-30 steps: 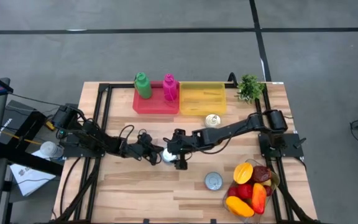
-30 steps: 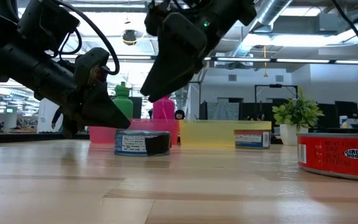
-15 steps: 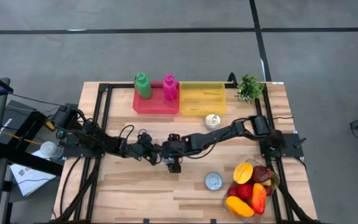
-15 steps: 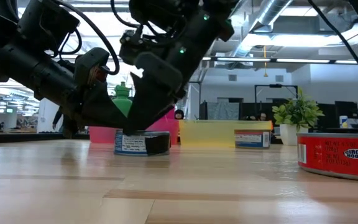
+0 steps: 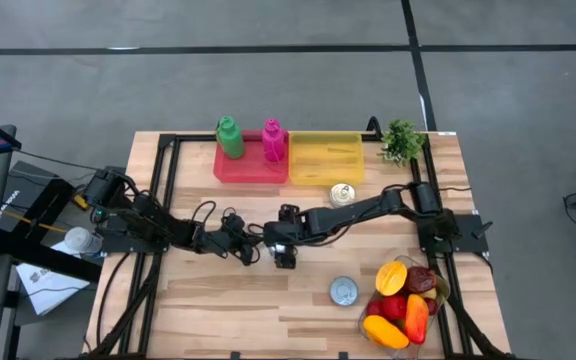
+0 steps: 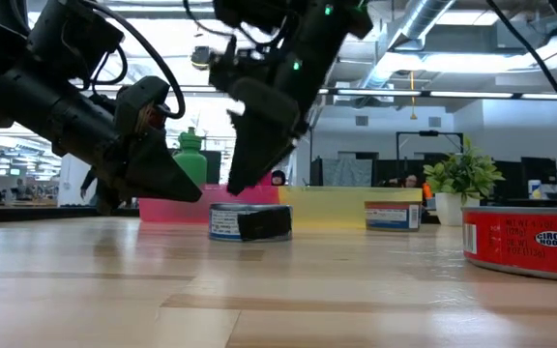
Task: Pick & Place Food Item
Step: Put the blue tuna can into the yellow bin
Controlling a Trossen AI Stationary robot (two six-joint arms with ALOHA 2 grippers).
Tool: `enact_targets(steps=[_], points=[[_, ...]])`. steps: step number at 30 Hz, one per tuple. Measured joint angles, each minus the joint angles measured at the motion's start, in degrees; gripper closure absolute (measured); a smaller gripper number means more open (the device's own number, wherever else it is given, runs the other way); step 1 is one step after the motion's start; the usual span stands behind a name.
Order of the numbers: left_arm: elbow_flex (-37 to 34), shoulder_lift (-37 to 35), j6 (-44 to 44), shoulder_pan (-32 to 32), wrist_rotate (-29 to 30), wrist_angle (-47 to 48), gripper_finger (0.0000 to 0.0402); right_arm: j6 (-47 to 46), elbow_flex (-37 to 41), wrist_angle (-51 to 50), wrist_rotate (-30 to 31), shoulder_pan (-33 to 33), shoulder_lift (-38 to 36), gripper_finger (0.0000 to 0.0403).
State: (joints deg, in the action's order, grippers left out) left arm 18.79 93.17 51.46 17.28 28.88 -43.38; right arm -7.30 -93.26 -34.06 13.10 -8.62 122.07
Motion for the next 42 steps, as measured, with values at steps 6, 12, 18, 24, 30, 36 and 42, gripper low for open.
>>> enact_targets(steps=[6,12,18,24,30,36,42], points=[[0.0,0.0,0.02,0.0,-0.02,-0.38,0.0402,-2.33,-0.1,0.43,-5.1,0.7,1.77,0.0003],[0.0,0.0,0.02,0.0,-0.02,-0.52,0.0402,-6.45,-0.24,-0.6,-11.21,1.58,2.69,0.0002],[0.0,0.0,0.02,0.0,-0.36,-0.53,0.0402,-6.33,-0.28,-3.1,-12.1,2.03,2.64,0.0002],[0.0,0.0,0.04,0.0,-0.37,-0.52,0.0402,-6.42,1.39,-3.19,-12.14,2.01,2.49,0.0002],[0.0,0.0,0.04,0.02,-0.35,-0.52,0.0401,-6.99,1.59,-3.52,-14.01,1.8,2.64,0.0002],[0.0,0.0,0.04,0.0,-0.33,-0.54,0.0401,-10.64,1.6,-6.61,-14.24,1.57,2.56,0.0016],[0.0,0.0,0.04,0.0,-0.31,-0.54,0.0402,-13.07,1.75,-6.78,-16.03,1.29,2.15,0.0082]])
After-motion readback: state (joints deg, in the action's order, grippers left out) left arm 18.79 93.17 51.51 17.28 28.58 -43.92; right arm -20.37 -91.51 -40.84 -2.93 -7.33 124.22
